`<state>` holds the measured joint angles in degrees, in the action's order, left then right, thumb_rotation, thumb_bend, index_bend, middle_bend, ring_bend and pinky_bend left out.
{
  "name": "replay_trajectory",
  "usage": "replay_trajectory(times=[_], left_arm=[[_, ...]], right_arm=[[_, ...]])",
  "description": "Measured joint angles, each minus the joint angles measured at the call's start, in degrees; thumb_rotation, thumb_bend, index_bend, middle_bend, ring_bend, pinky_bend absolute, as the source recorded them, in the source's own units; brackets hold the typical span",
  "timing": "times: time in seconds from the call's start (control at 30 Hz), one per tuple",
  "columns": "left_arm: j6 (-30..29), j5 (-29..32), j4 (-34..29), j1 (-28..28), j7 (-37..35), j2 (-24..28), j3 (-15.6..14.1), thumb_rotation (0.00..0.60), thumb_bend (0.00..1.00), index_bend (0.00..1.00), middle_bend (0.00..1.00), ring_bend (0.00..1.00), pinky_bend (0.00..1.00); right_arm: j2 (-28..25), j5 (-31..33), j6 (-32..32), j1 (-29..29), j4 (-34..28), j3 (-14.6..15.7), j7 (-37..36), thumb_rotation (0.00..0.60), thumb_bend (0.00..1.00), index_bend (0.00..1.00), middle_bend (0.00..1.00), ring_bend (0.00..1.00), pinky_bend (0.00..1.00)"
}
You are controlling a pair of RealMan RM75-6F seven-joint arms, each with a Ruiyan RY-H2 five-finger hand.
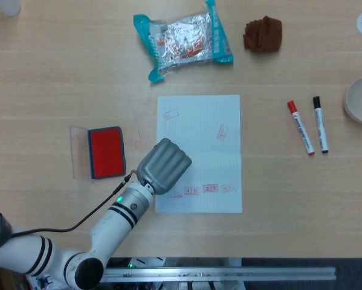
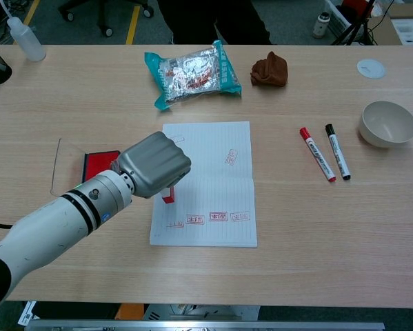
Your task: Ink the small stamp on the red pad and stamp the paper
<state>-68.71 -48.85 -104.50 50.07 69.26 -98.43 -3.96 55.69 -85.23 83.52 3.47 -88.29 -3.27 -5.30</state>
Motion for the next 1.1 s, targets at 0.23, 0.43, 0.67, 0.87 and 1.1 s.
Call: replay_trajectory(times=[0.23,0.43,0.67,0.87,1.1], left_arm=[[-0.4,-1.3,2.6,-0.8,-0.5,-1.5,-1.1,0.6,0.27,0.62,1.0,1.0,1.0],[-0.7,-3.4,4.2,-2.0,-1.3,-3.0,-2.3,0.6,0.27,0.62,1.0,1.0,1.0],[-0.8,-5.1,6.1,-3.4,-2.1,-5.0,-3.1,0.6,0.27,0.62,1.0,1.0,1.0],[-0.9,-6.8,7.9,-4.6,-2.1,-6.5,-3.9,0.6,0.27,0.62,1.0,1.0,1.0],[-0.2,-7.3,8.9,-5.5,-1.8,-7.2,-4.0,0.6,0.27,0.62,1.0,1.0,1.0]], right_arm=[[0.0,0.2,0.0,-0.1,0.1,0.0,0.0,0.6,0.2,0.24,0.36,0.29,0.3],[0.0,0.1,0.0,-0.1,0.0,0.0,0.1,0.6,0.2,0.24,0.36,0.29,0.3],[0.0,0.3,0.2,-0.4,0.1,0.0,0.0,0.6,0.2,0.24,0.36,0.29,0.3],[0.1,0.2,0.4,-0.5,0.4,0.0,-0.4,0.6,0.2,0.24,0.36,0.29,0.3],[0.3,0.3,0.4,-0.6,0.8,0.0,-0.8,0.6,0.2,0.24,0.36,0.29,0.3]])
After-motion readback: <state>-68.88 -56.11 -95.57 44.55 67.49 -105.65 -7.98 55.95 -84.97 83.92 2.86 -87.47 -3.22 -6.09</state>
